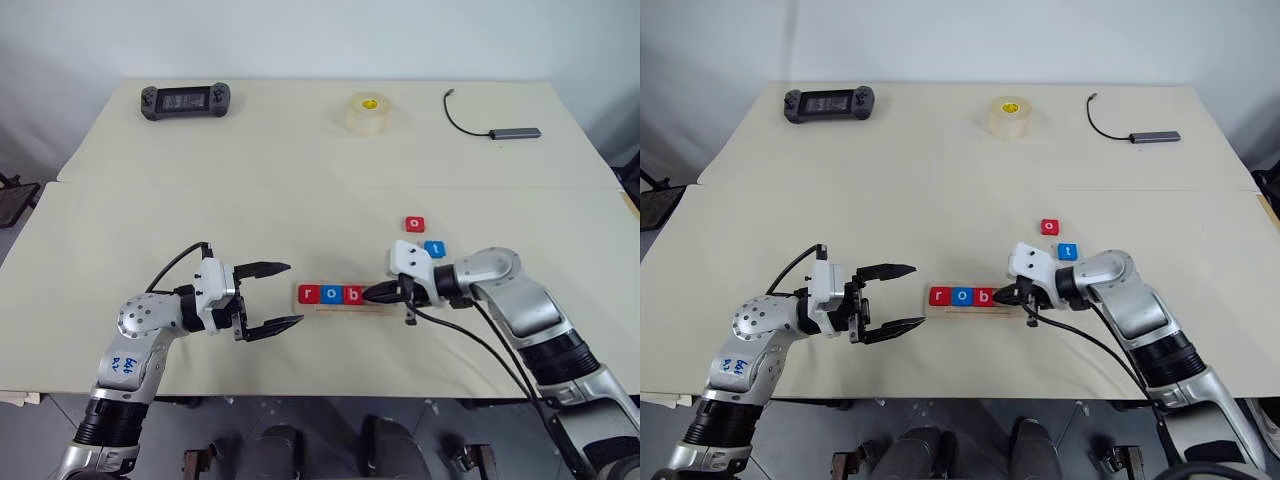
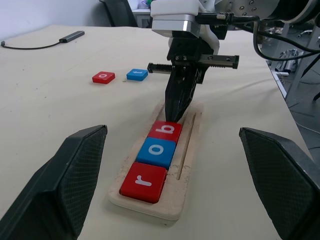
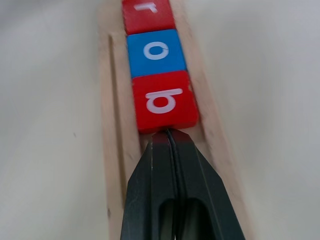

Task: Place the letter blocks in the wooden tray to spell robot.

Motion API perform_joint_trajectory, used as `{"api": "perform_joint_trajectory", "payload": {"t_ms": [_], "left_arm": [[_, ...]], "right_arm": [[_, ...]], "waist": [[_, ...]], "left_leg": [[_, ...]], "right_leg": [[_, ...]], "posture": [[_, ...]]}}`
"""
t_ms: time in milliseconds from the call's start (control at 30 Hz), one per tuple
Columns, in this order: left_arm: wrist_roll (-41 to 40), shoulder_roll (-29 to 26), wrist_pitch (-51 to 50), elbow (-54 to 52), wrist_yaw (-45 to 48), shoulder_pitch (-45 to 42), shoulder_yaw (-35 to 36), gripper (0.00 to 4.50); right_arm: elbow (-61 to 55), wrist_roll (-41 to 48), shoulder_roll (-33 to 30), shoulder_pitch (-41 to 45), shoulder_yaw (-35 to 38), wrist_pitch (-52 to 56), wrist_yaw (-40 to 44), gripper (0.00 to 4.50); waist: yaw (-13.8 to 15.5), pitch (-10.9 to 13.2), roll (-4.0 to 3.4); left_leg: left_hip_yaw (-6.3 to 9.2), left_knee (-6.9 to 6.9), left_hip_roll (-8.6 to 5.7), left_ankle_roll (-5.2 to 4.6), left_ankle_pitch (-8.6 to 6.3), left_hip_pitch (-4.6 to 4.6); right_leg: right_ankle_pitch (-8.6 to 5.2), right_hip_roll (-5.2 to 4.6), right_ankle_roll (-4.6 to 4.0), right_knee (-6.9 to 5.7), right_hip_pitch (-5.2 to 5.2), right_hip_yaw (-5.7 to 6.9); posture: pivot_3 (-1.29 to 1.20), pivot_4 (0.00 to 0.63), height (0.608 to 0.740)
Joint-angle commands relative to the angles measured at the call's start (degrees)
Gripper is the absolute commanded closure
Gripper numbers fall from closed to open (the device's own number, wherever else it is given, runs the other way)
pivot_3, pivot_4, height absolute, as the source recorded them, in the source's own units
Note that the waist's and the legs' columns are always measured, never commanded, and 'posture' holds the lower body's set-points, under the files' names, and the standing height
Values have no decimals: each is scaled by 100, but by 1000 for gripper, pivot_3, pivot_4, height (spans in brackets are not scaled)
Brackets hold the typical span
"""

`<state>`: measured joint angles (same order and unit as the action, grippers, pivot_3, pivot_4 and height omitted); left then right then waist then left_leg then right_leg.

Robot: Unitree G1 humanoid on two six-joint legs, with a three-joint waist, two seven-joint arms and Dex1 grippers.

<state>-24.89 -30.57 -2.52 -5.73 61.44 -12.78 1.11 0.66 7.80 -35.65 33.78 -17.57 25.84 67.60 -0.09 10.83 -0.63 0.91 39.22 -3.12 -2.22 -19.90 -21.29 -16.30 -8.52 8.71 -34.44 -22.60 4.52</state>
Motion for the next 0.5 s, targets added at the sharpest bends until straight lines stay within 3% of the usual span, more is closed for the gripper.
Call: {"api": "perform_joint_trajectory", "payload": {"t_ms": [33, 167, 367, 500], "left_arm": [[-9, -30, 30, -60, -20, -30, 35, 0], [-14, -33, 29, -61, -4, -19, 29, 0], [-6, -15, 73, 35, 57, -49, 9, 0], [-7, -2, 104, 190, 114, -132, 6, 0]], "right_arm": [[-258, 68, -9, 94, 92, 51, -41, 4489], [-420, 87, -258, -57, 252, 81, -21, 4489], [-996, 883, -486, -490, 1115, 182, 17, 4489], [-1138, 1037, -667, -1976, 2799, -452, -610, 3601]], "waist": [[4, 0, 0], [14, 0, 0], [17, 0, 0], [163, -1, 3]], "left_leg": [[0, 0, 0, 0, 0, 0], [2, 0, -1, 0, 0, 0], [1, 0, -1, 0, 0, -1], [6, -2, -1, 0, 0, 0]], "right_leg": [[0, 0, 0, 0, 0, 0], [0, -1, 0, 0, 0, 0], [0, -1, 0, 1, 1, 1], [0, -1, 0, 2, 5, 7]], "posture": [[0, 150, 740], [0, 150, 740], [0, 150, 740], [0, 150, 740]]}}
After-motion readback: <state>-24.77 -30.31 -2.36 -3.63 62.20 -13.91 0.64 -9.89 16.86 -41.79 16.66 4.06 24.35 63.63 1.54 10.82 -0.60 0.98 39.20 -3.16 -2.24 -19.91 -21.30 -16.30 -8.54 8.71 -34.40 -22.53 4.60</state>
